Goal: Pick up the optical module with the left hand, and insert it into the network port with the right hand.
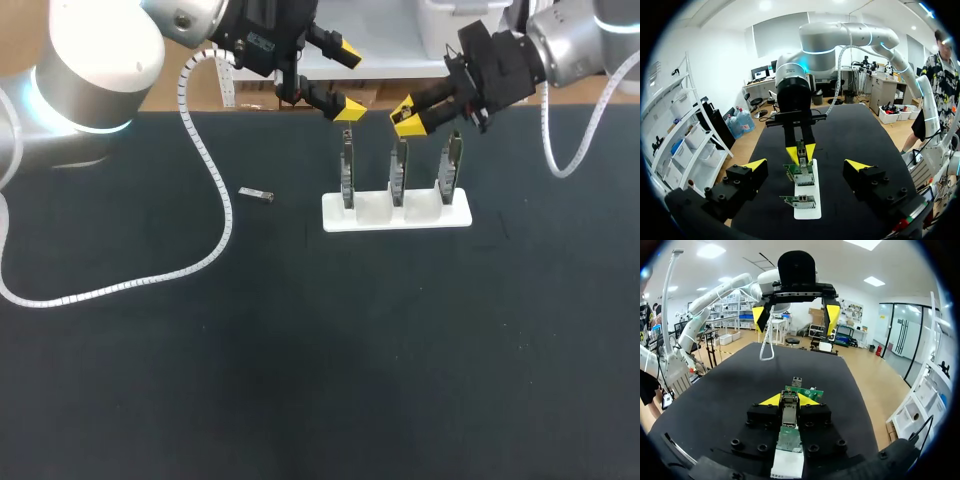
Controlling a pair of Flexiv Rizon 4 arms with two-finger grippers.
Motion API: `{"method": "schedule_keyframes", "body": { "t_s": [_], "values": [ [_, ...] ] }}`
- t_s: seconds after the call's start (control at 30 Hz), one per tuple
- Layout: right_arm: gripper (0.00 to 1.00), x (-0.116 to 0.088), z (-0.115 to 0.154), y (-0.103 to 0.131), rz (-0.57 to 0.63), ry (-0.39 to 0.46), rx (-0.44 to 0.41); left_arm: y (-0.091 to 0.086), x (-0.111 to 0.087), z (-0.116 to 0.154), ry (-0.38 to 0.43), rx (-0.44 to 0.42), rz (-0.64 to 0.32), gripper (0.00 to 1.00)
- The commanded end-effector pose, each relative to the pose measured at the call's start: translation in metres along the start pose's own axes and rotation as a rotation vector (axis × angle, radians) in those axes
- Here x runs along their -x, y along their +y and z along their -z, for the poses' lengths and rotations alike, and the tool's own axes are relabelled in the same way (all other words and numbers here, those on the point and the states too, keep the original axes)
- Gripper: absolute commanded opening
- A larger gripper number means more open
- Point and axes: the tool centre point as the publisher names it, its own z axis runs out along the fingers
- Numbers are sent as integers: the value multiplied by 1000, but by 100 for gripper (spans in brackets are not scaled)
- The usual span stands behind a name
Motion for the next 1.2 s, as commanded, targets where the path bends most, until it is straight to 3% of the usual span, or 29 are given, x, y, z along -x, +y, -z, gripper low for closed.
{"method": "schedule_keyframes", "body": {
  "t_s": [0.03, 0.43, 0.47, 0.5, 0.57, 0.6, 1.2],
  "values": [
    [0, -6, -2, 2, -5, -2, 0, 2, 1, 0, 7, -5, 1, 100],
    [0, -7, -3, 1, -14, -1, 9, 2, 1, 0, 7, -5, 1, 100],
    [6, -6, -3, 1, -12, 0, 11, 2, 1, 0, 7, -5, 1, 100],
    [27, -5, -3, 2, -10, 2, 14, 2, 1, 0, 7, -5, 1, 100],
    [49, -5, -3, 2, -6, -3, 14, 2, 1, 0, 7, -5, 1, 100],
    [100, -5, -2, 2, -5, -4, 16, 2, 1, 0, 7, -5, 1, 100],
    [100, 19, 16, 0, -1, 4, -11, 2, 1, 0, 7, -5, 1, 100]
  ]
}}
